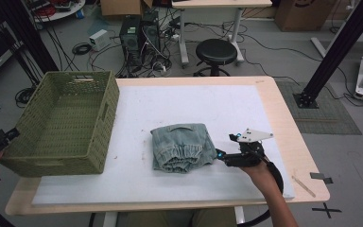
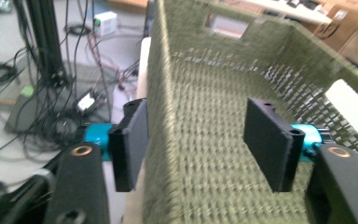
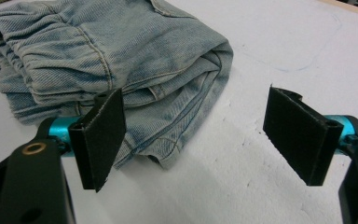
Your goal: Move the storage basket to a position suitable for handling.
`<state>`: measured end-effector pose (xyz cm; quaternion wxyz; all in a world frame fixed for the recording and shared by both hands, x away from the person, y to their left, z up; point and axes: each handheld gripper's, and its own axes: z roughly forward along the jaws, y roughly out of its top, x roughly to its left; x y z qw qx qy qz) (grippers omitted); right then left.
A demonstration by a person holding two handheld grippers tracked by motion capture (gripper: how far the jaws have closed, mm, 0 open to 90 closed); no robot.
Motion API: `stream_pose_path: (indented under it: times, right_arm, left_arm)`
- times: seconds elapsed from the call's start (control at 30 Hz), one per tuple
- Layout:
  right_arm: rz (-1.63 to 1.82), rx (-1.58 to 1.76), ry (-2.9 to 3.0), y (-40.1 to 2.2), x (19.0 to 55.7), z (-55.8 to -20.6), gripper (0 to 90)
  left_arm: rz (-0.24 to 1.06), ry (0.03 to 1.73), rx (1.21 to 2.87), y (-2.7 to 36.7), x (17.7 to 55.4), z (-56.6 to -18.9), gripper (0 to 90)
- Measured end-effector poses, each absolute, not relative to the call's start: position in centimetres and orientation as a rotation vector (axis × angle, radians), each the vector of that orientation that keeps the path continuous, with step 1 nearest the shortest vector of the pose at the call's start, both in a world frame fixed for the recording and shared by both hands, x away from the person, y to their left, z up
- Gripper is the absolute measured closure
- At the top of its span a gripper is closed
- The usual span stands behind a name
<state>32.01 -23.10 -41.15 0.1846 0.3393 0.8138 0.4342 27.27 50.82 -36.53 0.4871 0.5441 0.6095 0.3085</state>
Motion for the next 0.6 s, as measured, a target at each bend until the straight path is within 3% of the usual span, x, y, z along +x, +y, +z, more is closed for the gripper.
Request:
stream_pose_path:
  times: [0.27,0.6]
  right_arm:
    - [1.226,0.961,2.288,-23.5,31.9,-41.2,21.7]
    - [1.233,0.963,2.278,-24.0,31.7,-41.1,21.7]
  left_arm:
    - [0.766,1.284,1.324,48.2,27.3,-34.1,23.5]
    - [0.713,1.131,1.395,43.3,28.1,-31.9,23.2]
